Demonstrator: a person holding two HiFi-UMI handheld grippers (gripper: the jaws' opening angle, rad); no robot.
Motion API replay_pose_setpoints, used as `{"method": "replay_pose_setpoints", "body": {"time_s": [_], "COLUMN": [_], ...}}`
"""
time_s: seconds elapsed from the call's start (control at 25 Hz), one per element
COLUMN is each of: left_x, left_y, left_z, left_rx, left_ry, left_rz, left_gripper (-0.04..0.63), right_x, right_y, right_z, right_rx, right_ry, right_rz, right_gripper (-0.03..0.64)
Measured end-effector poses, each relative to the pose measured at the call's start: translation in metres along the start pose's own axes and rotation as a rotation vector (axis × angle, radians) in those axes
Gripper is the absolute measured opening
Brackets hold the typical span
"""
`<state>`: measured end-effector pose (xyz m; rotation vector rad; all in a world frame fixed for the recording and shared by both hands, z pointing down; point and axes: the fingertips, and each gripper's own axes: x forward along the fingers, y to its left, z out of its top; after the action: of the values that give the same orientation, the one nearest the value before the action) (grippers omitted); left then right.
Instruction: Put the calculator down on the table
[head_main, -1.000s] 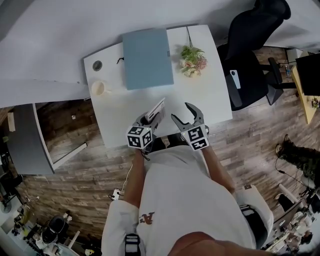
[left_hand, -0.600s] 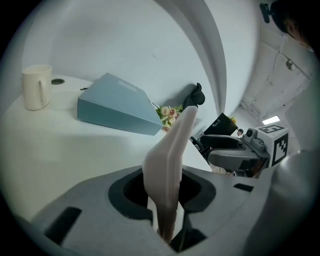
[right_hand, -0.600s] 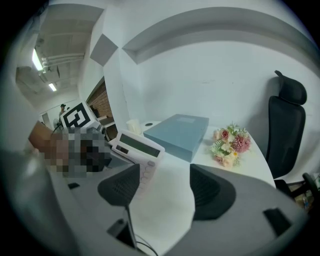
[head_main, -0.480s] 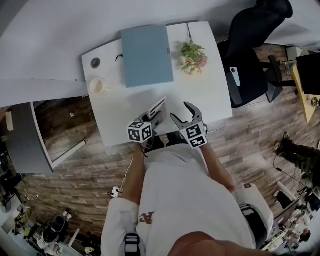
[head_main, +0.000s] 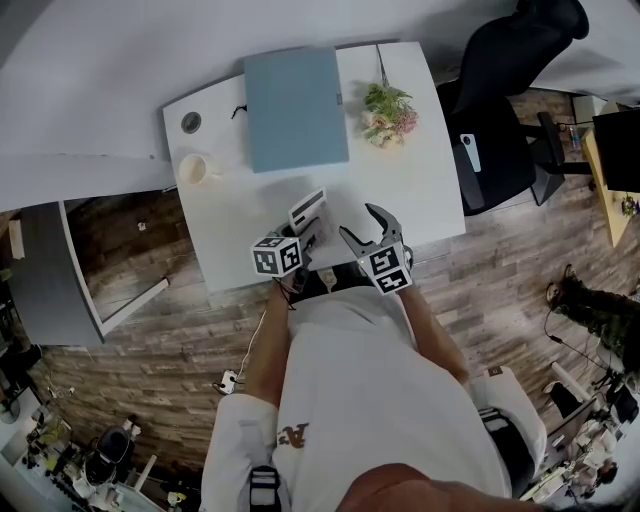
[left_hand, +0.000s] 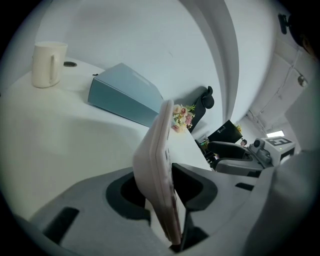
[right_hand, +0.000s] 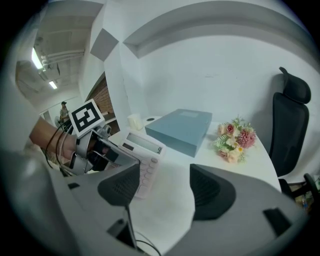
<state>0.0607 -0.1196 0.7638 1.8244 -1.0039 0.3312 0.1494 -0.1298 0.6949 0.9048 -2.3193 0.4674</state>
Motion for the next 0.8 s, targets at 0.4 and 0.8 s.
{"method": "replay_pose_setpoints", "body": {"time_s": [0.4,0.8], "left_x": [0.005,0.004], "left_y": [0.009,0.028], "left_z": [0.004,0.0], "left_rx": [-0.015,-0.029], "left_ry": [-0.002,0.034], "left_rz": [0.028,0.068], "left_gripper": [0.17,0.225], "right_x": [0.005,0.012], "right_y": [0.006,0.016], "right_z": [0.001,0.006], "right_rx": [-0.013,-0.022], "right_ry": [0.014,0.018], "right_rz": [0.003,0.001], "right_gripper": [0.304,0.304]}}
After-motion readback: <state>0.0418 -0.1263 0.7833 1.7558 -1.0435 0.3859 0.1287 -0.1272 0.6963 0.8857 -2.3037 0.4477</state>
